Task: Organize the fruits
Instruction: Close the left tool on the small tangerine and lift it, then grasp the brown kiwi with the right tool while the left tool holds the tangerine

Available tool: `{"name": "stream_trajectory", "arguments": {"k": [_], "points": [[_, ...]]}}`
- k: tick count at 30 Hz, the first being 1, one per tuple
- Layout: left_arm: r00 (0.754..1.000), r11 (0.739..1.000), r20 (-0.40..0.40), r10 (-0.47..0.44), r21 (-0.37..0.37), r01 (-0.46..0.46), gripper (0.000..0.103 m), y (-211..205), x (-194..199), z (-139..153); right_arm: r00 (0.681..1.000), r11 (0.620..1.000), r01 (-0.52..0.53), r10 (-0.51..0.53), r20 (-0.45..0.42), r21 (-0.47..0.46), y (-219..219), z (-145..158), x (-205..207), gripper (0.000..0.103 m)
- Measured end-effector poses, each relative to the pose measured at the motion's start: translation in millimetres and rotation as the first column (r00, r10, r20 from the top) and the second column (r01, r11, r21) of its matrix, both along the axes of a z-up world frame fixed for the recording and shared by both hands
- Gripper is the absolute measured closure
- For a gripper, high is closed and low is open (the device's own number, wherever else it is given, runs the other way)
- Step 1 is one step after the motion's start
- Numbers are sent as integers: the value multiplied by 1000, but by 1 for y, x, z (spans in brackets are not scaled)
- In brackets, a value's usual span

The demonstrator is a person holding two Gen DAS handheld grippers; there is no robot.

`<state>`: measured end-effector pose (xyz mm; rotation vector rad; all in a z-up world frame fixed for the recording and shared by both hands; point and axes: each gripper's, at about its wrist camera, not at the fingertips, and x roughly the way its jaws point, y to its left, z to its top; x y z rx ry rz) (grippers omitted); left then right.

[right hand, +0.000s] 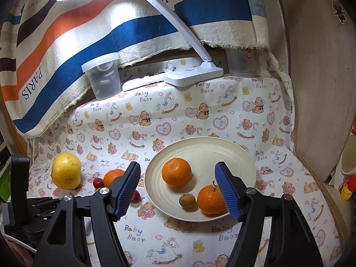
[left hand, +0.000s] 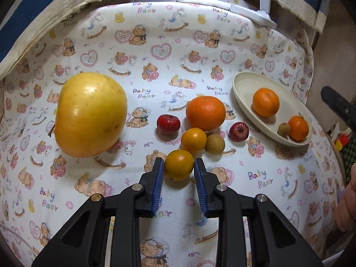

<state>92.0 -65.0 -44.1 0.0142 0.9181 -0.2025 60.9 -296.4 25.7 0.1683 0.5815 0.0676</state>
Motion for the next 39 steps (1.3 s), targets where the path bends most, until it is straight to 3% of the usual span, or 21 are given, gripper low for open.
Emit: {"name": "stream_trajectory", "arguments": {"k": [19, 25, 34, 39], "points": [[997, 997, 22, -72, 18, 71, 72, -7, 8, -8, 1000, 1000, 1, -2, 11, 29, -3, 5, -5, 32], [998, 998, 9, -67, -9, 67, 76, -4, 7, -6, 1000, 1000, -2, 1, 4, 27, -3, 5, -4, 32], [980, 997, 197, -7, -68, 21, 76, 23, -12, 45, 1000, 1000, -8, 8, 7, 19, 0, 5, -5, 32], [957, 999, 290, -16, -40, 29, 76, 29, -21, 68, 1000, 1000, -16, 16, 19, 10, 3, 7, -6, 32]]}}
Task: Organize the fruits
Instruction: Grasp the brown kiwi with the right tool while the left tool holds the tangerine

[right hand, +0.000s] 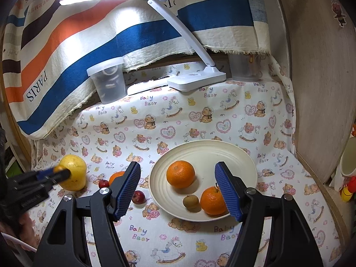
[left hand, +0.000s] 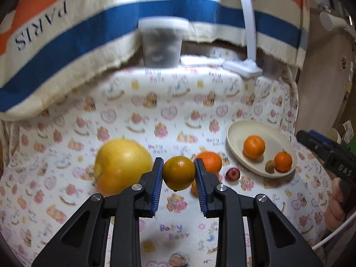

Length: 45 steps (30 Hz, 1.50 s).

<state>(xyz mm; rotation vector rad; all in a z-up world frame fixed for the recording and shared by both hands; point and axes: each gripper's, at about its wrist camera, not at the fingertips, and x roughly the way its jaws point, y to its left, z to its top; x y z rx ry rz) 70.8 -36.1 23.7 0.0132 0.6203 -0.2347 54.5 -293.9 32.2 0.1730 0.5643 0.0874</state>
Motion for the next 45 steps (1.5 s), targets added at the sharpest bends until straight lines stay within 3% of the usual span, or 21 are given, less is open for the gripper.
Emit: {"name": "stream_trajectory", "arguments": {"k": [5, 8, 10, 13, 18, 23, 30, 35, 38, 45], "points": [[1000, 1000, 6, -11, -24, 11, 76, 4, -4, 8, 997, 997, -71, 71, -18, 8, 7, -3, 3, 32], [1000, 999, 16, -23, -29, 24, 76, 2, -10, 12, 999, 999, -25, 26, 24, -34, 7, 0, 6, 32], [999, 999, 22, -36, -38, 37, 76, 3, -12, 15, 1000, 1000, -10, 10, 2, -23, 6, 2, 11, 32], [999, 999, 14, -29, -34, 30, 76, 7, -8, 14, 995, 996, -89, 90, -36, 15, 13, 2, 15, 35], [995, 992, -80, -64, -113, 55, 76, 24, 9, 5, 967, 969, -241, 236, -97, -47, 52, -7, 16, 37], [998, 999, -55, 23, -22, -24, 76, 28, 15, -1, 933, 945, -326, 316, -175, -34, 84, -24, 22, 37], [997, 998, -66, 44, -36, -46, 76, 37, 20, -3, 912, 949, -312, 314, -266, 50, 97, -29, 44, 40], [996, 993, -56, 72, -88, -77, 76, 53, 20, 5, 901, 951, -305, 306, -307, 53, 111, -34, 53, 43], [994, 993, -66, 83, -78, -88, 76, 55, 24, 2, 886, 944, -324, 326, -329, 62, 120, -40, 58, 52], [994, 993, -77, 74, -90, -81, 76, 55, 24, 0, 883, 947, -319, 310, -351, 34, 133, -52, 69, 54]]}}
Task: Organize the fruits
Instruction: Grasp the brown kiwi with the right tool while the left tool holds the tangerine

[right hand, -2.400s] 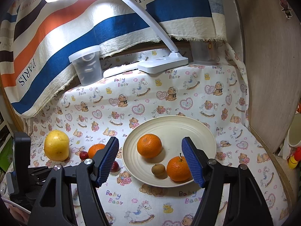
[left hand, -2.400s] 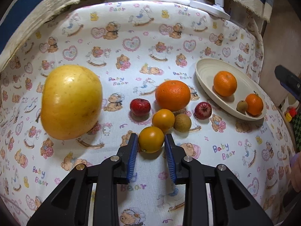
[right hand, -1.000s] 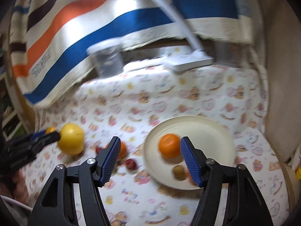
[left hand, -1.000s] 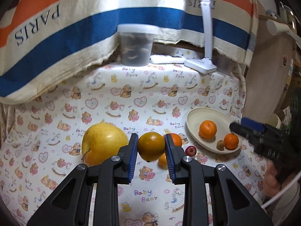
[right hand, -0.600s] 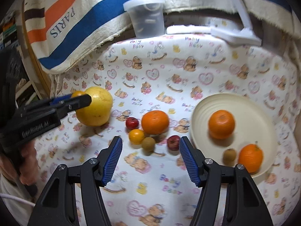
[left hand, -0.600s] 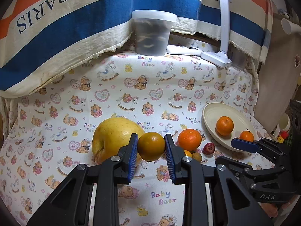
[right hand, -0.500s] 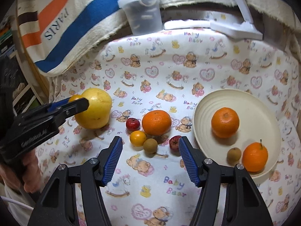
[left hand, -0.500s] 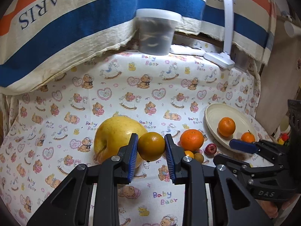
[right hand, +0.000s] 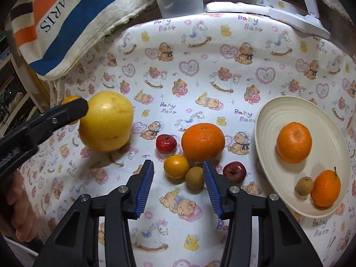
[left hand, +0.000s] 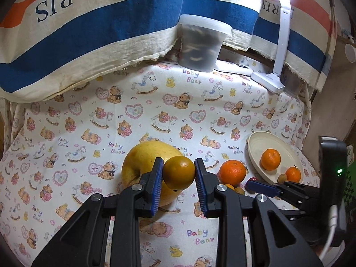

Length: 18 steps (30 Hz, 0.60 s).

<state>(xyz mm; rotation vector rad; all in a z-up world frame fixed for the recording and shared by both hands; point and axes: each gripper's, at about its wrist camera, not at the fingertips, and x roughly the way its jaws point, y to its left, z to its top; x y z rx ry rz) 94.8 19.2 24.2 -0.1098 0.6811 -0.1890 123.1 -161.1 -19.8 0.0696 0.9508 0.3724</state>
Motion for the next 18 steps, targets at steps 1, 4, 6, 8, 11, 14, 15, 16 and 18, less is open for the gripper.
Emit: {"name": "stream_trajectory", "arguments": {"k": [1, 4, 6, 8, 11, 14, 15, 16, 18], "points": [[1000, 1000, 0, -2, -1, 2, 76, -1, 0, 0, 1000, 1000, 1, -1, 2, -4, 1, -1, 1, 54], [1000, 1000, 4, -7, 4, 7, 76, -3, -2, 1, 1000, 1000, -4, 4, 2, -20, 3, -5, 3, 54], [1000, 1000, 2, -9, 8, 9, 76, -5, -2, 1, 1000, 999, 6, -5, 9, -34, 3, -9, 2, 54], [1000, 1000, -1, -10, 8, 10, 76, -6, -2, 0, 1000, 999, 8, -7, 22, -49, 4, -11, 2, 54], [1000, 1000, -5, -11, 10, 11, 76, -6, -1, -1, 1000, 998, -2, 4, 28, -67, 8, -15, 1, 54], [1000, 1000, -11, -7, 14, 7, 76, -7, 1, -3, 1000, 992, -15, 15, 0, -123, 16, -25, 3, 54], [1000, 1000, -13, -6, 14, 6, 76, -7, 1, -3, 1000, 991, -7, 9, 15, -133, 18, -26, 2, 54], [1000, 1000, -16, -6, 13, 6, 76, -7, 1, -4, 1000, 990, -9, 12, 18, -142, 20, -26, 1, 58], [1000, 1000, -18, -10, 12, 10, 76, -8, 1, -4, 1000, 991, -18, 21, 19, -132, 23, -25, 1, 72]]}}
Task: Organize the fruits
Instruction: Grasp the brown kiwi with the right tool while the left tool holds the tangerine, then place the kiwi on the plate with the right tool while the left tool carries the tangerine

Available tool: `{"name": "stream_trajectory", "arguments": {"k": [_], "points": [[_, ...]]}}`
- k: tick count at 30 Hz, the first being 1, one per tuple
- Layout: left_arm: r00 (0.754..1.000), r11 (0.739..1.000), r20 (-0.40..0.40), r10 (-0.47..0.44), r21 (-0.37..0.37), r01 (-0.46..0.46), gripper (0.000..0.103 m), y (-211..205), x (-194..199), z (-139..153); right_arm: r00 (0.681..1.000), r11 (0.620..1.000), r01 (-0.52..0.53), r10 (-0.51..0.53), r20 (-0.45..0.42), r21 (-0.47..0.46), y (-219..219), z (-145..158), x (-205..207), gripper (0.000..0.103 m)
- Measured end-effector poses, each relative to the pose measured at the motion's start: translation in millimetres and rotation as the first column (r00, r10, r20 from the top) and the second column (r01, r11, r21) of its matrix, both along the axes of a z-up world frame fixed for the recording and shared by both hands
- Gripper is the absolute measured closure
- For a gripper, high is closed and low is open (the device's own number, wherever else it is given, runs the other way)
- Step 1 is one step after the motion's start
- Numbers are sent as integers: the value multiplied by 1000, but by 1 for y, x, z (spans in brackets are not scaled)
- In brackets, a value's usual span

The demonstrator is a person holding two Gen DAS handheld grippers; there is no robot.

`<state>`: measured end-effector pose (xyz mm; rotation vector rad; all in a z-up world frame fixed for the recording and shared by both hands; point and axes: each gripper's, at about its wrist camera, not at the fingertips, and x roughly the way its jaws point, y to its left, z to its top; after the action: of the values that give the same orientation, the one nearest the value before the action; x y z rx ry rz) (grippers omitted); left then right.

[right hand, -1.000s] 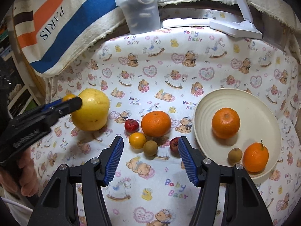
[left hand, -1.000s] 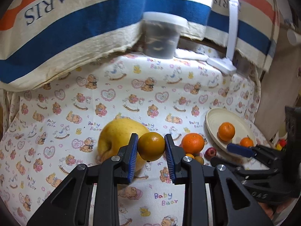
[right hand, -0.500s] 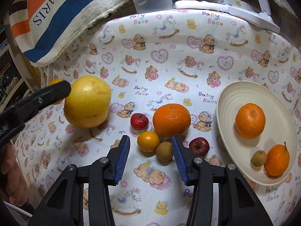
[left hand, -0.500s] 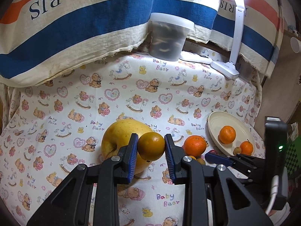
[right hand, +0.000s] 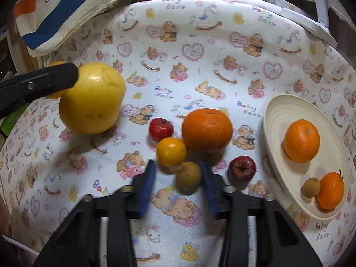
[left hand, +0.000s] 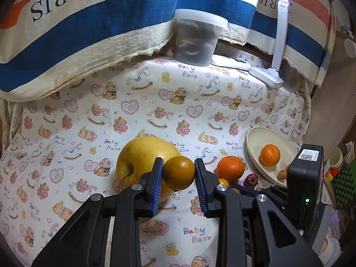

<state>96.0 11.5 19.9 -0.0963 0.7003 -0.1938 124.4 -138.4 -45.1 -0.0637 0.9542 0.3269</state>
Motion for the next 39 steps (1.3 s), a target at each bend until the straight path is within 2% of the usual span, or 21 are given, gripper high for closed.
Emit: {"name": "stream_trajectory", "arguments": {"k": [1, 10, 18, 24, 30, 33, 39], "points": [[1000, 1000, 1, 1, 2, -1, 76, 0, 0, 0, 1000, 1000, -3, 3, -1, 5, 0, 0, 0, 80], [1000, 1000, -4, 8, 11, -8, 76, 0, 1, -2, 1000, 994, -19, 21, -22, 108, -14, 11, -2, 80], [1000, 1000, 2, 16, 7, -16, 76, 1, 1, -1, 1000, 980, -19, 17, 14, 198, -29, 35, -10, 80], [1000, 1000, 26, 0, 9, 0, 76, -2, -5, 4, 999, 978, 10, -16, 30, 209, -38, 43, -12, 80], [997, 999, 69, -22, 25, 20, 76, -13, -13, 8, 991, 980, 48, -71, 112, 191, -65, 65, -21, 80], [996, 999, 69, -50, 6, 50, 76, -17, -16, 9, 982, 979, 78, -109, 154, 191, -85, 73, -28, 80], [991, 996, 127, -45, 79, 35, 76, -31, -24, 11, 972, 981, 126, -152, 180, 147, -115, 74, -32, 80]]}}
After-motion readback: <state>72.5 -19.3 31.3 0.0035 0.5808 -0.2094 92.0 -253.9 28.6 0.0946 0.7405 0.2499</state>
